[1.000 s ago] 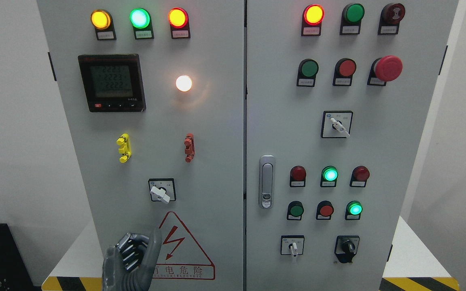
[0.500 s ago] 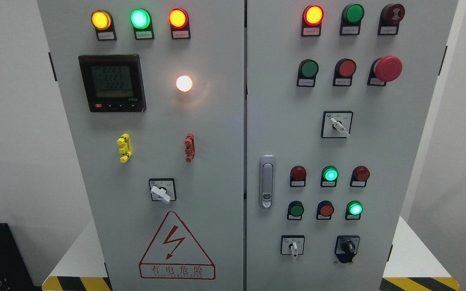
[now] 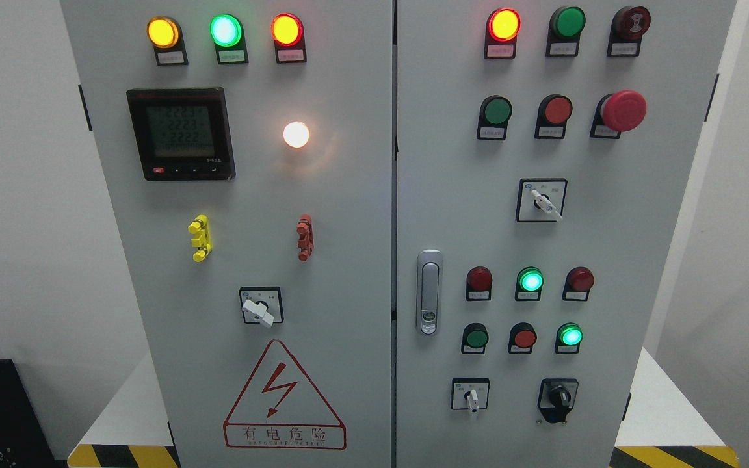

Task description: Turn on light switch 1

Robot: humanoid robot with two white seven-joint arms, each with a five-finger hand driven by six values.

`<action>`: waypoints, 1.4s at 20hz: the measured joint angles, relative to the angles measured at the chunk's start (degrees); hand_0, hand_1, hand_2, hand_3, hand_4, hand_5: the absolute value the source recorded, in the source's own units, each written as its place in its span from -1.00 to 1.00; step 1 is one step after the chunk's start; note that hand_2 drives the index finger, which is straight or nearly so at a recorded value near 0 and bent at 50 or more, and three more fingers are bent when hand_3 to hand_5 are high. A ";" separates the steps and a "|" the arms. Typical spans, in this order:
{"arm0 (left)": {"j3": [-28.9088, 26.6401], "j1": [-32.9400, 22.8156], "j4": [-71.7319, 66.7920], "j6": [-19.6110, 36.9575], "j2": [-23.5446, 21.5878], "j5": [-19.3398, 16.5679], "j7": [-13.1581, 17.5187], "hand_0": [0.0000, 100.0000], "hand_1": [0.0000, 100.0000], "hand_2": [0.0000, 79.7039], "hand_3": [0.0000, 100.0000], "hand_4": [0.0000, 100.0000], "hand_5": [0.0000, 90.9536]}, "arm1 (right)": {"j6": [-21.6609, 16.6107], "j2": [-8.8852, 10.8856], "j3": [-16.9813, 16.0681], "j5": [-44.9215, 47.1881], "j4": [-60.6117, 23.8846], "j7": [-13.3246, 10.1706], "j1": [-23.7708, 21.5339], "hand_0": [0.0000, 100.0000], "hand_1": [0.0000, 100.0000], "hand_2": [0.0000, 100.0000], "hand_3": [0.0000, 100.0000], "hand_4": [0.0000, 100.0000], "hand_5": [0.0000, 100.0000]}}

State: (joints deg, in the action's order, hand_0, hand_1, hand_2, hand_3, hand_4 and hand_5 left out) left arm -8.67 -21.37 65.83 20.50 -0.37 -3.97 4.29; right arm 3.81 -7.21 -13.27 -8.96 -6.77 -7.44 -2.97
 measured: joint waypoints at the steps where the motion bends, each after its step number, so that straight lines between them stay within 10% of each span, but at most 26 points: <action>1: -0.18 0.30 -3.36 0.03 -0.15 -0.52 0.12 -0.74 -0.54 -1.00 -0.94 -0.75 -1.00 | 0.00 0.00 0.00 0.00 0.00 0.00 0.00 -0.39 -1.00 -1.00 -1.00 -1.00 -1.00; 5: -0.75 3.36 -18.36 0.20 -0.73 -1.87 0.98 -0.75 -0.58 -1.00 -1.00 -1.00 -1.00 | 0.00 0.00 0.00 0.00 0.00 0.00 0.00 -0.39 -1.00 -1.00 -1.00 -1.00 -1.00; 13: -0.20 7.06 -39.27 -12.55 -0.44 -2.42 1.70 -0.74 -0.83 -1.00 -1.00 -1.00 -1.00 | 0.00 0.00 0.00 0.00 0.00 0.00 -0.01 -0.39 -1.00 -1.00 -1.00 -1.00 -1.00; 28: 0.30 11.61 -54.69 -16.24 0.62 -0.71 1.35 -0.74 -0.99 -1.00 -1.00 -1.00 -1.00 | 0.00 0.00 0.00 0.00 0.00 0.00 -0.01 -0.39 -1.00 -1.00 -1.00 -1.00 -1.00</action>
State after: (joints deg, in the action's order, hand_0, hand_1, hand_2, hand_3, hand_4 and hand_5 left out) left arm -8.37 -9.76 11.14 4.26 0.24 -4.68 5.64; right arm 3.81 -7.21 -13.27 -8.96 -6.77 -7.43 -2.98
